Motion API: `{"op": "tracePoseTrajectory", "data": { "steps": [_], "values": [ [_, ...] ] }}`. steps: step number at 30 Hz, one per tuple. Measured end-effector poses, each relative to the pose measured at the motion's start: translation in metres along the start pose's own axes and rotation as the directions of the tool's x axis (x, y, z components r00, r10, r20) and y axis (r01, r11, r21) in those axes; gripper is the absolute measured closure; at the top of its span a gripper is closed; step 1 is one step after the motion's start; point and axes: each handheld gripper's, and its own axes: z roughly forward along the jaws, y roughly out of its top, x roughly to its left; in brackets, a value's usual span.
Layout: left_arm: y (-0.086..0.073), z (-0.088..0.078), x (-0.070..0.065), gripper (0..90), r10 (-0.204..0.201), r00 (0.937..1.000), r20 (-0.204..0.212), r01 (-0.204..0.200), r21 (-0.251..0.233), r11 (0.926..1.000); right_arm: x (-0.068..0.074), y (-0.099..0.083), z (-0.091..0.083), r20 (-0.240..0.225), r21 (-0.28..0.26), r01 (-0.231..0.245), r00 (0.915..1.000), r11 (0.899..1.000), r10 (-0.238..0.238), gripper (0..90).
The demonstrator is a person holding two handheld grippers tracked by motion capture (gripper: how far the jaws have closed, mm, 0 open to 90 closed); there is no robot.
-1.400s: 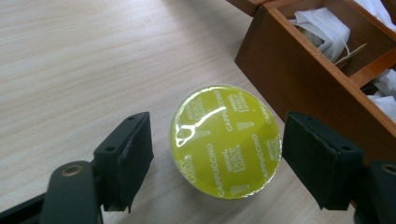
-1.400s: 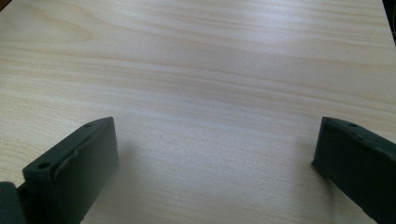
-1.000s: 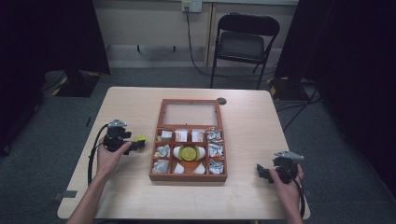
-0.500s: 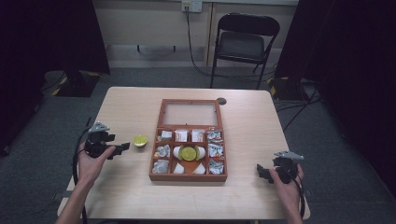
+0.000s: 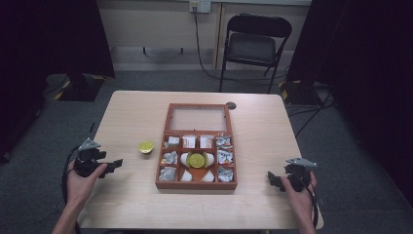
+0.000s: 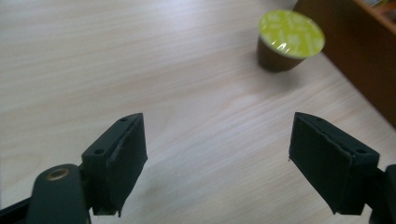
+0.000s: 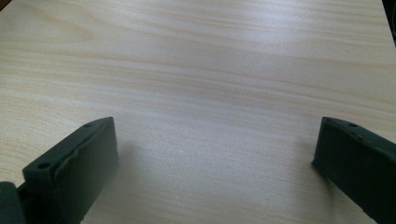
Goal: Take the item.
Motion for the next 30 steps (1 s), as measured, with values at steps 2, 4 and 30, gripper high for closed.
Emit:
{"op": "tracePoseTrajectory", "data": {
  "steps": [2, 4, 30],
  "values": [
    [-0.004, 0.003, 0.004, 17.6, -0.008, 1.0, 0.0, 0.008, 0.022, 0.9997, 0.0, 0.0, 0.0, 0.0, 0.0, 0.0, 1.0, 1.0, 0.0, 0.0],
    [-0.007, 0.005, 0.007, 17.8, -0.004, 0.9993, -0.038, 0.006, 0.051, 0.9987, 0.0, 0.0, 0.0, 0.0, 0.0, 0.0, 1.0, 1.0, 0.0, 0.0],
    [-0.026, 0.026, 0.0, 8.7, 0.017, 0.9921, -0.124, -0.018, -0.004, 0.9998, 0.0, 0.0, 0.0, -0.003, 0.001, 0.0, 1.0, 1.0, 0.0, 0.0]
  ]
}}
